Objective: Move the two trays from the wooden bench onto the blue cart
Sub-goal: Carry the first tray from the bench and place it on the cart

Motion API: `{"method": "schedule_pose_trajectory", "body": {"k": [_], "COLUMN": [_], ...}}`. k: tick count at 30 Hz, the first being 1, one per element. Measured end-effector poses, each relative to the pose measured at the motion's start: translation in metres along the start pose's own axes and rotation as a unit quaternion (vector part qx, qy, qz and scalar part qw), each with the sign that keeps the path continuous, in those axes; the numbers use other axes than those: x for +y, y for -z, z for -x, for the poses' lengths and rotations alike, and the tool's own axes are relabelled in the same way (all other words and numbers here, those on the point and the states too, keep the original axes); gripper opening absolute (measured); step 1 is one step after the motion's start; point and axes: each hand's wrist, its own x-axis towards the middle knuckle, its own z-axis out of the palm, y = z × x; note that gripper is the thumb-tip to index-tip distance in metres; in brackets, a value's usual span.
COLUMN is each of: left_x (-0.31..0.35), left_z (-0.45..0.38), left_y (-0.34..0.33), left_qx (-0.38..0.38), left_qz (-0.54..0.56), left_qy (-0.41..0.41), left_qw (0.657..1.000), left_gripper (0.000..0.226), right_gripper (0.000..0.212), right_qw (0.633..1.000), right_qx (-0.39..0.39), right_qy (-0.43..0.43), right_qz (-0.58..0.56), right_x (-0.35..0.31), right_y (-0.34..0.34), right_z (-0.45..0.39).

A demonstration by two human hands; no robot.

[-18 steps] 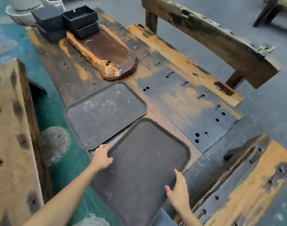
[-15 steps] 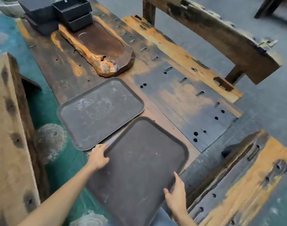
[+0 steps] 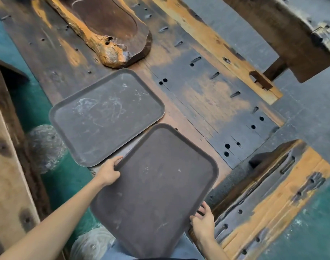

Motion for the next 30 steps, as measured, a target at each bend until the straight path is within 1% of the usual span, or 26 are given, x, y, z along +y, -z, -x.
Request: {"method": "schedule_pose_trajectory", "body": {"k": [5, 9, 13, 18, 21, 25, 30], "left_x": [0.002, 0.008, 0.015, 0.007, -0.007, -0.039, -0.092], "left_z": [0.008, 0.021, 0.033, 0.055, 0.078, 0.118, 0.186], "left_y": [0.004, 0.012, 0.013, 0.013, 0.019, 0.029, 0.029], "left_qx": [0.010, 0.037, 0.035, 0.098, 0.127, 0.180, 0.240], "left_qz": [0.046, 0.062, 0.096, 0.123, 0.146, 0.171, 0.237], "left_qy": [-0.012, -0.029, -0.038, -0.034, -0.017, 0.018, 0.063], "left_qw": [0.999, 0.997, 0.994, 0.987, 0.981, 0.969, 0.939], "left_gripper": [0.077, 0.077, 0.076, 0.077, 0.077, 0.076, 0.075], "right_gripper": [0.071, 0.072, 0.073, 0.077, 0.079, 0.080, 0.083], "right_qw": [0.999, 0.999, 0.997, 0.991, 0.982, 0.968, 0.935], "right_qx": [-0.010, -0.023, -0.022, -0.052, -0.095, -0.155, -0.248], "right_qy": [0.011, 0.036, 0.069, 0.121, 0.153, 0.173, 0.223], "right_qz": [-0.045, -0.032, -0.035, 0.016, 0.054, 0.095, 0.124], "right_x": [-0.005, -0.014, -0.032, -0.065, -0.086, -0.106, -0.113], "right_y": [0.007, 0.026, 0.047, 0.059, 0.052, 0.030, -0.011], "right_z": [-0.004, -0.010, -0.012, -0.016, -0.014, -0.005, 0.021]}}
